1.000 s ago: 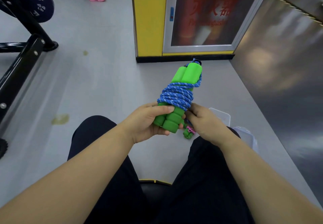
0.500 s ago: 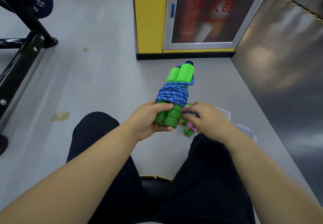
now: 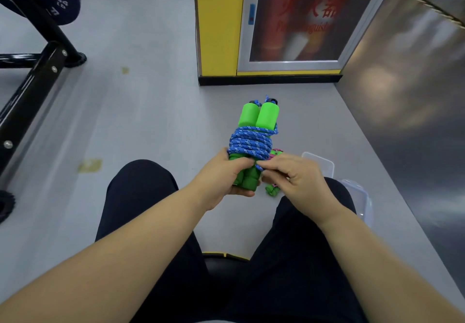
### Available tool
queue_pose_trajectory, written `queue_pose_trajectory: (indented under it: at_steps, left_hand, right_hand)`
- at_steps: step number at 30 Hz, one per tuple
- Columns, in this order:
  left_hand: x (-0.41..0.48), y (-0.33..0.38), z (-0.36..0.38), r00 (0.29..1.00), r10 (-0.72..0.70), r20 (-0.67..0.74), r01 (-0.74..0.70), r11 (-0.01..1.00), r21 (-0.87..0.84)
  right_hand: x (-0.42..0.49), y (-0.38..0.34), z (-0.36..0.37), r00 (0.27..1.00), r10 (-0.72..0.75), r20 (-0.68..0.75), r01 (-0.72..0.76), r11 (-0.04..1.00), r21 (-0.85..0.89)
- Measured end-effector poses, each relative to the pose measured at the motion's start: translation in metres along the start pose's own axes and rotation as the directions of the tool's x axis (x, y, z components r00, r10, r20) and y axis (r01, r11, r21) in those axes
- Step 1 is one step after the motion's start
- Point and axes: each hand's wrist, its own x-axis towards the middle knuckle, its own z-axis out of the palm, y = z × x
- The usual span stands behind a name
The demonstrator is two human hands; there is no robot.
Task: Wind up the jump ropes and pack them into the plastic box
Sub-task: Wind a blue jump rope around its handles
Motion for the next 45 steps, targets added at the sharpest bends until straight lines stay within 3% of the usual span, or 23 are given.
queue_pose_trajectory:
  at_steps: [5,8,12,19,25,33,40,45]
  left_hand:
    - [0.001,0.001,0.001,0.999,0.013,0.049,-0.019,0.993,0.114]
    - [0.002,0.004,0.0,0.997,0.008,0.076,-0.018,0.99,0.137]
    - [0.001,0.005,-0.001,0.997,-0.005,0.077,-0.004,0.993,0.122]
    - [0.003,0.004,0.001,0.999,0.04,0.005,-0.04,0.984,0.174]
    - [0.003,-0.001,0.002,1.0,0.004,0.01,-0.005,0.995,0.104]
    - [0.001,0.002,0.004,0.995,0.029,0.095,-0.03,1.0,0.007]
    - [0.006,0.013,0.024,0.998,0.026,0.054,-0.024,0.999,-0.044]
    - [0.009,0.01,0.029,0.997,-0.048,-0.06,0.042,0.995,-0.087]
  right_hand:
    - [0.002,-0.004,0.0,0.956,0.292,-0.016,-0.269,0.898,0.347]
    - [0.002,-0.006,0.001,0.938,0.345,-0.045,-0.296,0.858,0.419]
    - [0.005,-0.011,0.007,0.936,0.328,-0.129,-0.261,0.892,0.37]
    - [0.011,-0.006,0.008,0.971,0.133,-0.201,-0.132,0.991,0.018]
    - [0.009,0.004,0.012,0.993,0.003,-0.122,-0.028,0.979,-0.2]
    - [0.01,0.007,0.012,0.968,-0.164,-0.19,0.096,0.941,-0.324]
    - [0.019,0.004,0.01,0.958,-0.037,-0.285,-0.06,0.944,-0.324]
    - [0.017,0.006,0.012,0.957,0.135,-0.256,-0.173,0.976,-0.135]
